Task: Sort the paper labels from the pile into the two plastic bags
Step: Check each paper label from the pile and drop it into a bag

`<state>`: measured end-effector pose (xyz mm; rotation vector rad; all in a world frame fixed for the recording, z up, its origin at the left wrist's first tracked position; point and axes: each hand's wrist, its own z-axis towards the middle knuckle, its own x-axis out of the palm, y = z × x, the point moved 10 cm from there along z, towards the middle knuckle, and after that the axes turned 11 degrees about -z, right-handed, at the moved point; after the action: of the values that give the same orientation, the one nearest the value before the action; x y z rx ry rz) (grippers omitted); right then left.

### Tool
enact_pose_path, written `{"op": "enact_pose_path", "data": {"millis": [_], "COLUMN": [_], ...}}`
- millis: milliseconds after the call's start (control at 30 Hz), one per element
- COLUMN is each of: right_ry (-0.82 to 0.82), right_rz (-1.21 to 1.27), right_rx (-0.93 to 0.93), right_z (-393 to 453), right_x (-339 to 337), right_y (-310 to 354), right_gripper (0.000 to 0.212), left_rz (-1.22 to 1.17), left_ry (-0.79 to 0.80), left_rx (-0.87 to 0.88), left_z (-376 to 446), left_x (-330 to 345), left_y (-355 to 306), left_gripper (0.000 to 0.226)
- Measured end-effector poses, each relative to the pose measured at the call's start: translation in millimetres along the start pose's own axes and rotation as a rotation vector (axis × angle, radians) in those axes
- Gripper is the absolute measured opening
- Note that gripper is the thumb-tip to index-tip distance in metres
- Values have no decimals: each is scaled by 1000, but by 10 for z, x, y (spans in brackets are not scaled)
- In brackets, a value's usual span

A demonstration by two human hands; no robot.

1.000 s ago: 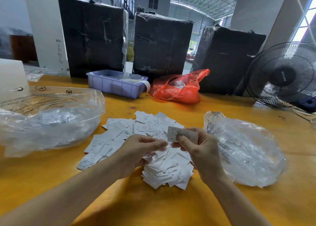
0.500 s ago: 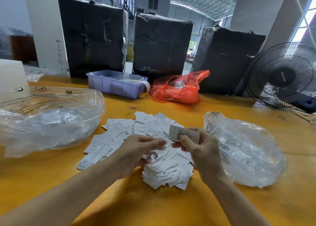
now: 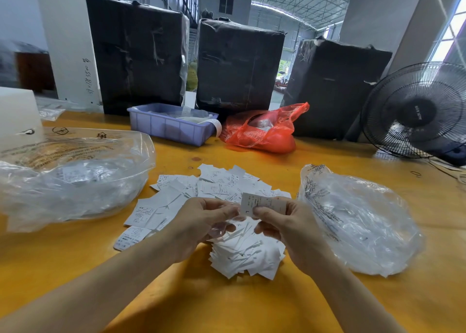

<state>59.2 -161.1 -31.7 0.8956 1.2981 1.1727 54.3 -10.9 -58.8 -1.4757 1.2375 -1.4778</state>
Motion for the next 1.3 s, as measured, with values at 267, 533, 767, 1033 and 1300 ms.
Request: {"op": "enact_pose_path", "data": {"millis": [267, 533, 767, 1033, 1300], "right_ry": [88, 127, 141, -44, -56], "right_rz": [-28, -127, -181, -107, -155], "right_rx": [103, 80, 35, -42, -52], "right_z": [-8, -22, -35, 13, 8], "right_x": [54, 77, 121, -107, -96], "right_y": [-122, -82, -39, 67, 66], "right_gripper": [10, 14, 10, 7, 8], "left_rz": [49, 3, 5, -113, -81], "left_ry": [-3, -43, -81, -71, -51], "left_rx": [39, 88, 103, 90, 91], "left_z": [19, 30, 41, 4, 1], "left_x": [-18, -56, -91, -52, -34], "left_y": [-6, -31, -34, -59, -69], "left_gripper": [18, 16, 12, 47, 47]}}
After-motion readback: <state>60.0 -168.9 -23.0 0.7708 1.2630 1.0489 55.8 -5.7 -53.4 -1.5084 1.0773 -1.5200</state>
